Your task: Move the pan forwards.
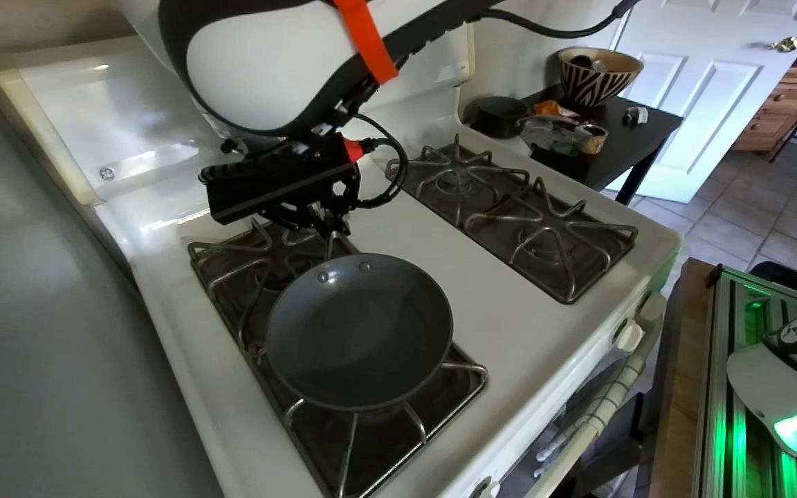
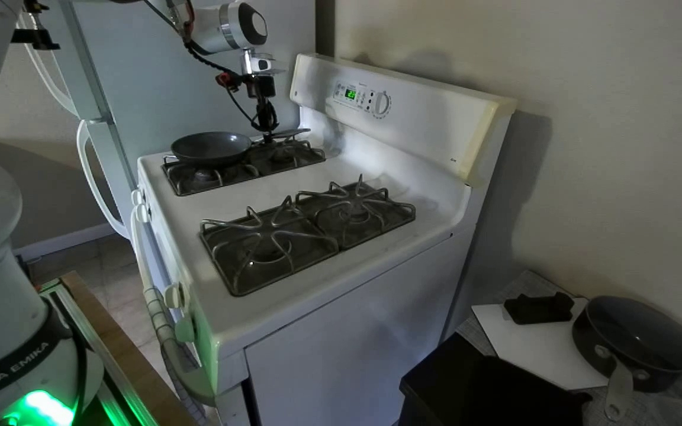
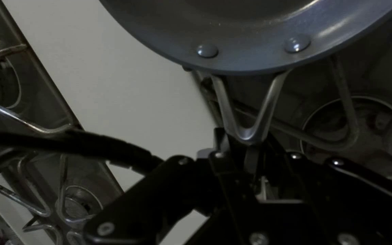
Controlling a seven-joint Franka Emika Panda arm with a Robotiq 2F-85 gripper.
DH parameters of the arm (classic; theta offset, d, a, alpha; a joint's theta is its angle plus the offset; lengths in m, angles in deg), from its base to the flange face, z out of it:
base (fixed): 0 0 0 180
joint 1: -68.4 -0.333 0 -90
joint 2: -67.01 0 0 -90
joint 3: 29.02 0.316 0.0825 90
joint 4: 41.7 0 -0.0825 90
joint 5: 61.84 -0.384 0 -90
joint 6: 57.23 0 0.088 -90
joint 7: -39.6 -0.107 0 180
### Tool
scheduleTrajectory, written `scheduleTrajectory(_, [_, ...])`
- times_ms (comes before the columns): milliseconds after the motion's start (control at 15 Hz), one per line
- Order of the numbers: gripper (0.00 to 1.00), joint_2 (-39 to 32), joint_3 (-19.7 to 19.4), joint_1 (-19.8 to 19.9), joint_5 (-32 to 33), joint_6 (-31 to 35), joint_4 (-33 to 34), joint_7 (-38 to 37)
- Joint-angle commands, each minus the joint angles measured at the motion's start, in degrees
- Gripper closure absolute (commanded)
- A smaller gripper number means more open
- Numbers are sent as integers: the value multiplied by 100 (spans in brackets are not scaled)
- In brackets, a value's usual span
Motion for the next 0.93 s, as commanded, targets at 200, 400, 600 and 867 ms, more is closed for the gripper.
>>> scheduleTrajectory(200, [95, 154, 90, 36, -2, 231, -345, 21])
scheduleTrajectory(400, [95, 166, 92, 29, 10, 232, -361, 25])
scheduleTrajectory(600, [95, 205, 102, 8, 39, 255, -437, 30])
scheduleTrajectory(867, [95, 252, 128, -2, 51, 286, -532, 23])
